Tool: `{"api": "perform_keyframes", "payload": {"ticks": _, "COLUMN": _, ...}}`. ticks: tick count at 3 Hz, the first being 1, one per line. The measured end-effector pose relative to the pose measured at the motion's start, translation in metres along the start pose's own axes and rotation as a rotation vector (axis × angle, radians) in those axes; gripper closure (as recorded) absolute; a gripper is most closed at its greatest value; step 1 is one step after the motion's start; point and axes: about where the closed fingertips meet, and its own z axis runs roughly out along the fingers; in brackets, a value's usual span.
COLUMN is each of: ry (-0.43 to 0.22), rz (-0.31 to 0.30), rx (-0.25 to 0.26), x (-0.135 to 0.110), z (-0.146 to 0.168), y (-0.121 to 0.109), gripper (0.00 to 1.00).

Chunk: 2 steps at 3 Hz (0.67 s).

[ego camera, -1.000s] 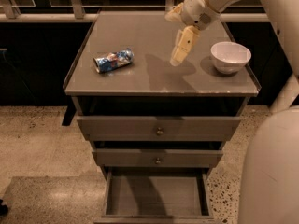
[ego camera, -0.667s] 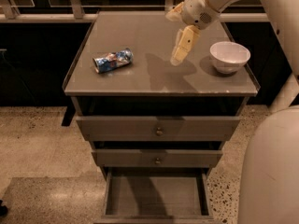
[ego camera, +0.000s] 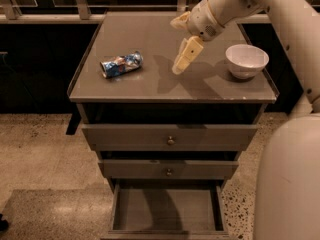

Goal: Place redbull can into bottom drawer

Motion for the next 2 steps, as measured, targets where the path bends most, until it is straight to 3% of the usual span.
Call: {"api": "perform_keyframes", "payload": {"ticks": 2, "ry": -0.110, "rz": -0.013, "rx": -0.052, "x": -0.011, "z": 0.060, "y": -0.021, "gripper": 0.00}}
